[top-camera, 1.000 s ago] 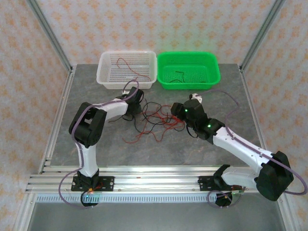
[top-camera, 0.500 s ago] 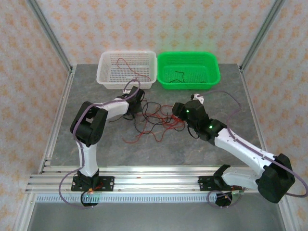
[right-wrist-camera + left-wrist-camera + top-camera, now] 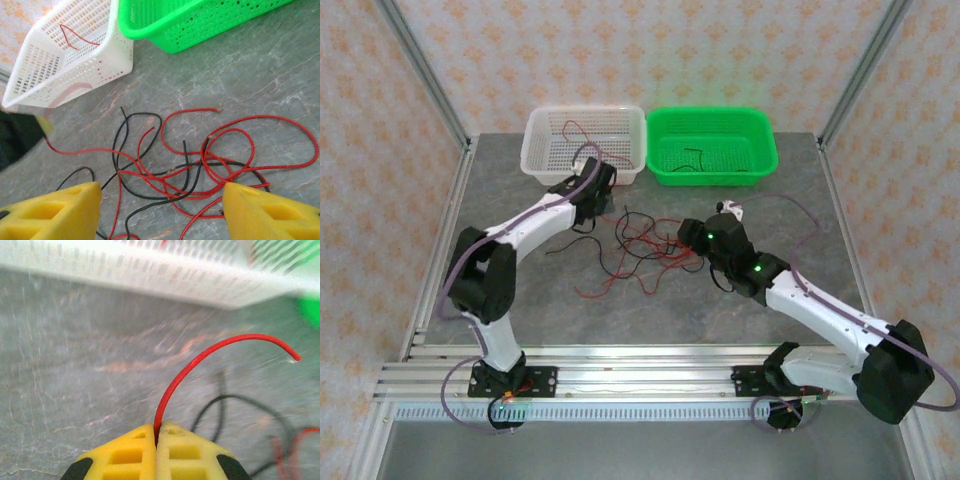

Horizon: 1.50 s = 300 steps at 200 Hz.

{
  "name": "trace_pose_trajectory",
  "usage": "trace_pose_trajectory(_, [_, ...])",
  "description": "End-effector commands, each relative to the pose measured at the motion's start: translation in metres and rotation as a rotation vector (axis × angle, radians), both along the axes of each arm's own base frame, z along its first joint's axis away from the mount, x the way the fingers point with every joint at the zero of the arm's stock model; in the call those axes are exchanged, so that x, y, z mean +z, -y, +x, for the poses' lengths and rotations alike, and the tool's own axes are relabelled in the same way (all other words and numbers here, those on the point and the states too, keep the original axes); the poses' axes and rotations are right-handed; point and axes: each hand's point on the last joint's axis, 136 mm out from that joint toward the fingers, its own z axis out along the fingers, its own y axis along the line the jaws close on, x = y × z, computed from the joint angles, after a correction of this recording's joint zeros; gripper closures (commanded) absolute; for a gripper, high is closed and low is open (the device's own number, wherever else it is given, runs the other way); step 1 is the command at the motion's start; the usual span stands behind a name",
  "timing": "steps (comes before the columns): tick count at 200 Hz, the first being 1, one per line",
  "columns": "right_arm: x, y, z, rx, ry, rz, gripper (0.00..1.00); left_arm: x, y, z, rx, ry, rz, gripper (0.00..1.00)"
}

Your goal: Untangle the cables

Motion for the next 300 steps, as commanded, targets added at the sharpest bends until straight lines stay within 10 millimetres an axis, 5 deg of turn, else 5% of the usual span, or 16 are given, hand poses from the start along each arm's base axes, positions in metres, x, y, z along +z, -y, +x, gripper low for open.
trace_pose_trajectory(1, [-0.005,-0.015,0.004,0.032,-0.006,0.069,0.35,0.054,0.008,-0.01,-0.045,0.07,0.034,1.0])
trace_pose_trajectory(62, [-0.013,-0.056,0.025,0.111,-0.029,0.183,0.35,0.152,0.033,-0.031,-0.126,0.248,-0.047,1.0])
trace_pose_trajectory(120, [-0.035,-0.103,0.065,0.153,-0.067,0.211,0.36,0.203,0.042,-0.043,-0.19,0.337,-0.118,1.0])
trace_pose_trajectory(152, [-0.063,-0.118,0.083,0.15,-0.114,0.174,0.37,0.225,0.044,-0.046,-0.209,0.379,-0.137,1.0])
trace_pose_trajectory(181, [-0.108,-0.128,0.077,0.168,-0.203,0.171,0.38,0.246,0.043,-0.047,-0.215,0.421,-0.141,1.0])
trace_pose_trajectory(232, [-0.158,-0.101,0.049,0.129,-0.286,0.092,0.38,0.28,0.037,-0.045,-0.199,0.485,-0.122,1.0])
trace_pose_trajectory(300, [-0.177,-0.053,0.028,0.045,-0.297,-0.076,0.38,0.337,0.025,-0.044,-0.161,0.586,-0.093,1.0])
